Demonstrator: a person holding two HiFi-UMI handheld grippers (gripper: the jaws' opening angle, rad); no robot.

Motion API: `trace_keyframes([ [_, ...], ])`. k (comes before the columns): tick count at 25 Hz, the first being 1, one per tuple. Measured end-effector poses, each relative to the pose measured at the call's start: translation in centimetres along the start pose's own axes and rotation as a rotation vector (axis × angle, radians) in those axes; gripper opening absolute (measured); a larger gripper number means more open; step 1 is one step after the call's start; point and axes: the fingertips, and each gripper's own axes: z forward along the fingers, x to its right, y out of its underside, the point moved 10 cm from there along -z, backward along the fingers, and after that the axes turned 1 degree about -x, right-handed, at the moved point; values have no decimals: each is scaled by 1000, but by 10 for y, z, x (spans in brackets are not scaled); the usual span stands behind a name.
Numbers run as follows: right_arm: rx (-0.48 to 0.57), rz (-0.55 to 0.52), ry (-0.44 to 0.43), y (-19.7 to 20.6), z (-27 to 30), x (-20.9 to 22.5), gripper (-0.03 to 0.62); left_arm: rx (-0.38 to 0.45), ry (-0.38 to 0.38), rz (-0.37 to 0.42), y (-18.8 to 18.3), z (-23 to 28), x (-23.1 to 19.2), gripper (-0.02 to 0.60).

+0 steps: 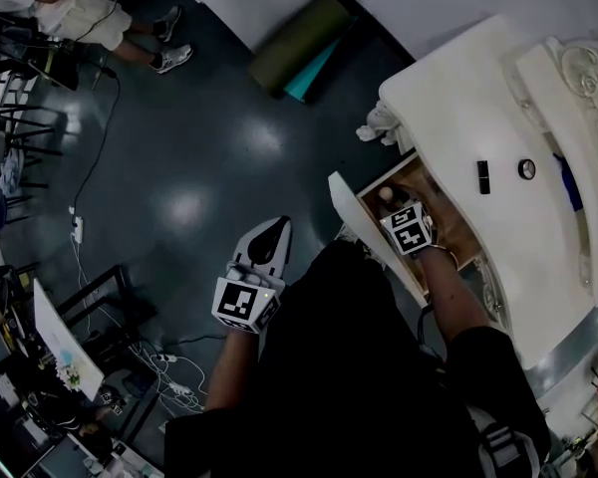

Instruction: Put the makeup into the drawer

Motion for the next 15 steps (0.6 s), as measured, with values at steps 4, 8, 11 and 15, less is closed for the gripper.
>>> trace_keyframes([
  [4, -13, 2, -19, 5, 2, -1, 160, -4, -1, -13, 0, 1, 3, 20],
  [8, -15, 1, -32, 5, -1, 0, 169, -3, 4, 21, -2, 4, 8, 20],
  [11, -7, -3, -43, 9, -5, 1, 175, -2, -1, 30, -5, 5, 12, 20],
  [15, 38, 31, -35, 10, -21, 1, 181, -1, 7, 47, -8, 6, 23, 20],
])
